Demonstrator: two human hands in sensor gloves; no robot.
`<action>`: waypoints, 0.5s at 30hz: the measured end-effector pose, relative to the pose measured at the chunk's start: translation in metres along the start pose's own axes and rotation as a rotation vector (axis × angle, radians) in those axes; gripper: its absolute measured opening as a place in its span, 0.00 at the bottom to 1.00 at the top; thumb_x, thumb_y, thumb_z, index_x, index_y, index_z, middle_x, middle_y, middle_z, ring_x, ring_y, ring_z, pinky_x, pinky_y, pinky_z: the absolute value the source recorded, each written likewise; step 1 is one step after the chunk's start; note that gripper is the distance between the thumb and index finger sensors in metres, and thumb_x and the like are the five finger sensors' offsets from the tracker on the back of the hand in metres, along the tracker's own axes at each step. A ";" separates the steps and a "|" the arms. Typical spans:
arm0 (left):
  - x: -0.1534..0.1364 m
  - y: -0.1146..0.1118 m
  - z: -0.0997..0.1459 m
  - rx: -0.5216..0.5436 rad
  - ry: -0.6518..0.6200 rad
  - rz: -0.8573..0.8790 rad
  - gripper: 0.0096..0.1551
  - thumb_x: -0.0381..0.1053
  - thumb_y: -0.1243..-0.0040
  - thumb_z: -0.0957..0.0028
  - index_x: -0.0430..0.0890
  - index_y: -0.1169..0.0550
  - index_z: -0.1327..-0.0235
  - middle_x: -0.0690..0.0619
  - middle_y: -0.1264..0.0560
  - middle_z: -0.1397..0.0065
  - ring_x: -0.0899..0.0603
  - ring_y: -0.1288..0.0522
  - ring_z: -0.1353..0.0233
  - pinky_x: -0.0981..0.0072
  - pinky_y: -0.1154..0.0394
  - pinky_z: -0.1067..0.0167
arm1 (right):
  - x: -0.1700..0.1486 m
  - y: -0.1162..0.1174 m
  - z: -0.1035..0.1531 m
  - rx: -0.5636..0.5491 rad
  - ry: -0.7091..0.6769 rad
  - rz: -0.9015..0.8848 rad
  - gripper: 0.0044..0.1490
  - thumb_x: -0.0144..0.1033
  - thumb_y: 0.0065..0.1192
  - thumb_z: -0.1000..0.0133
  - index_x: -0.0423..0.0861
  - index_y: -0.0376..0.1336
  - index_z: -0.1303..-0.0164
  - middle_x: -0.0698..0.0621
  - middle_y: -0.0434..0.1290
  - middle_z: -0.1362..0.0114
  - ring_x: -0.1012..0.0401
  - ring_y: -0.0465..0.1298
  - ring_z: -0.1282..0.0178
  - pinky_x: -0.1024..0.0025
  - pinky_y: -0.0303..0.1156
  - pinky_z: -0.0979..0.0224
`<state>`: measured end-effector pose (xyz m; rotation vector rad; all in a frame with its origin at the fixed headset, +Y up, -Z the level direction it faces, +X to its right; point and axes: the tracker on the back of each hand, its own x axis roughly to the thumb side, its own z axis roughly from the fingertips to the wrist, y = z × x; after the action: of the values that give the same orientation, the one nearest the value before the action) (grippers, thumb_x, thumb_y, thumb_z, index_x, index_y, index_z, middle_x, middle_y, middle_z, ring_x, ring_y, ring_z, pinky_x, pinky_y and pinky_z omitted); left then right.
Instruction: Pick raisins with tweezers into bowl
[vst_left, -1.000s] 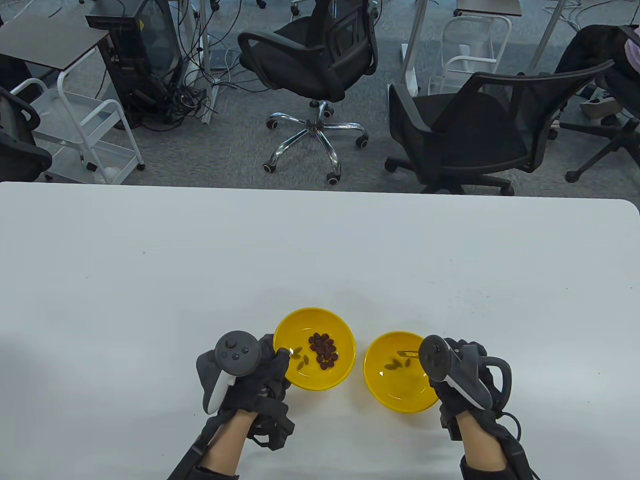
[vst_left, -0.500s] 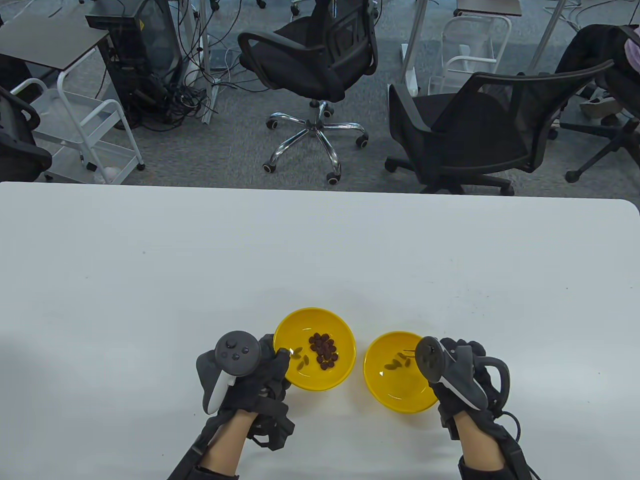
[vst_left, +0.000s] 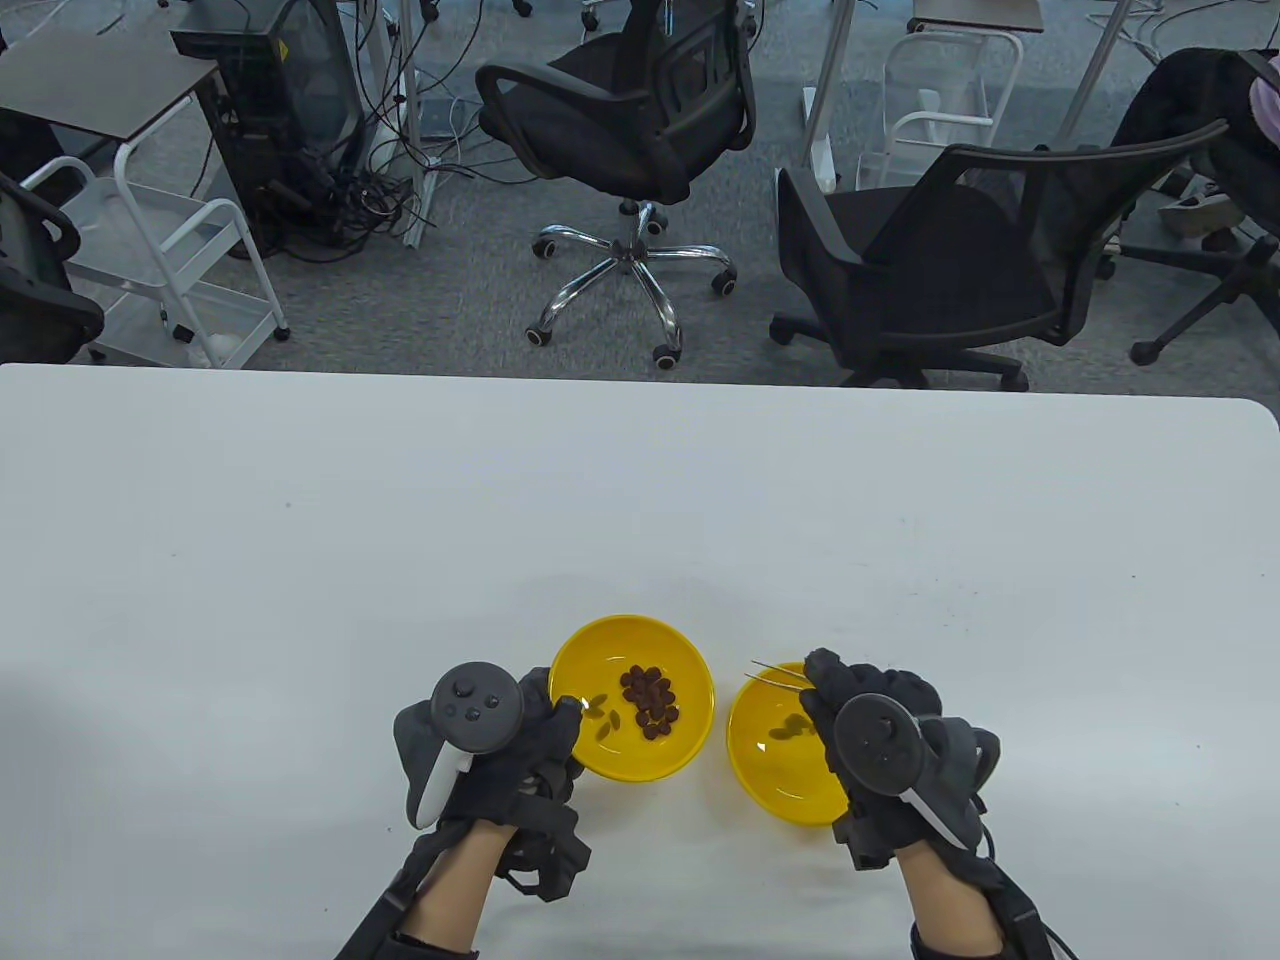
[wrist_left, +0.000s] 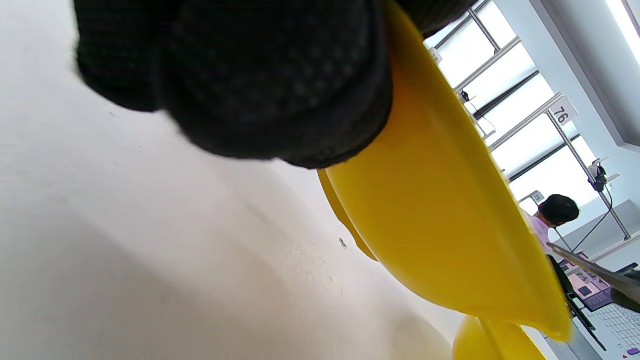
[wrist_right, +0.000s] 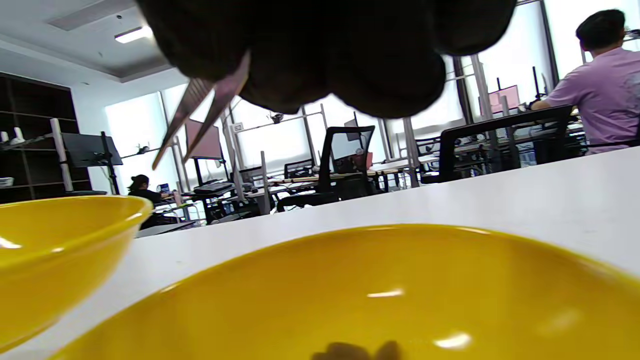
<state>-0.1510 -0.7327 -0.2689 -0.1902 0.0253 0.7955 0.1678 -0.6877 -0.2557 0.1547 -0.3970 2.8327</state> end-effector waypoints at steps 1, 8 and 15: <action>0.000 0.000 0.000 -0.001 -0.003 0.001 0.34 0.51 0.49 0.42 0.26 0.33 0.34 0.48 0.13 0.69 0.56 0.14 0.76 0.56 0.16 0.59 | 0.009 0.001 0.002 0.001 -0.035 0.015 0.30 0.42 0.63 0.50 0.44 0.74 0.40 0.51 0.78 0.52 0.59 0.80 0.59 0.45 0.65 0.30; 0.002 -0.003 0.001 -0.015 -0.024 0.009 0.34 0.51 0.49 0.42 0.26 0.34 0.34 0.48 0.13 0.69 0.56 0.14 0.76 0.56 0.16 0.58 | 0.054 0.011 0.012 0.063 -0.217 0.089 0.30 0.43 0.63 0.51 0.46 0.74 0.40 0.52 0.78 0.50 0.60 0.81 0.57 0.45 0.65 0.29; 0.003 -0.004 0.002 -0.022 -0.040 0.008 0.34 0.50 0.49 0.42 0.27 0.34 0.33 0.48 0.13 0.68 0.56 0.14 0.75 0.56 0.16 0.58 | 0.076 0.023 0.011 0.088 -0.270 0.148 0.30 0.43 0.63 0.51 0.46 0.74 0.40 0.52 0.78 0.50 0.60 0.81 0.57 0.45 0.65 0.29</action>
<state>-0.1455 -0.7331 -0.2667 -0.1950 -0.0206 0.8072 0.0899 -0.6926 -0.2399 0.5510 -0.3523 2.9838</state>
